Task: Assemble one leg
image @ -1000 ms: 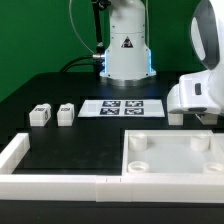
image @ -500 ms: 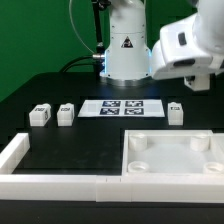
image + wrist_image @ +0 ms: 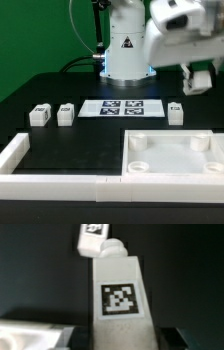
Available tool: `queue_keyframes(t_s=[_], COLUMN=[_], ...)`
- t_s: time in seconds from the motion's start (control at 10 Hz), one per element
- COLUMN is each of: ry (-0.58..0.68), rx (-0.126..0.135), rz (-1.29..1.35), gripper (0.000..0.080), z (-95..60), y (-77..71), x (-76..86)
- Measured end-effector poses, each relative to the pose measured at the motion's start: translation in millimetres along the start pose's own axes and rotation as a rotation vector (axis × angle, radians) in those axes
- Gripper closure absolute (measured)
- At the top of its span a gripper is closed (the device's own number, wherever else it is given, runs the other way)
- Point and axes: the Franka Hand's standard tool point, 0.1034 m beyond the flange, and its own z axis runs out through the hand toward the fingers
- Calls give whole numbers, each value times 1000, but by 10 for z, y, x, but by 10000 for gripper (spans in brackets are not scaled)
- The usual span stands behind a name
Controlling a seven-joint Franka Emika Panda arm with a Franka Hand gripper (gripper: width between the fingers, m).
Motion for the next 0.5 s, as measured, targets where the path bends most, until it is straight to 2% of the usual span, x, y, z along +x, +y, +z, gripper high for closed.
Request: queue_keyframes(t_s=[0.1, 0.2, 0.3, 0.4, 0.5], ry=[110, 205, 257, 443, 482], rx=[0, -9, -11, -27, -37], rz=[-37, -50, -42, -42, -37], gripper=[506, 506, 506, 506, 506], z=[-314, -537, -727, -803, -680], y=[180, 309, 366, 376, 400], x=[192, 329, 411, 549, 426])
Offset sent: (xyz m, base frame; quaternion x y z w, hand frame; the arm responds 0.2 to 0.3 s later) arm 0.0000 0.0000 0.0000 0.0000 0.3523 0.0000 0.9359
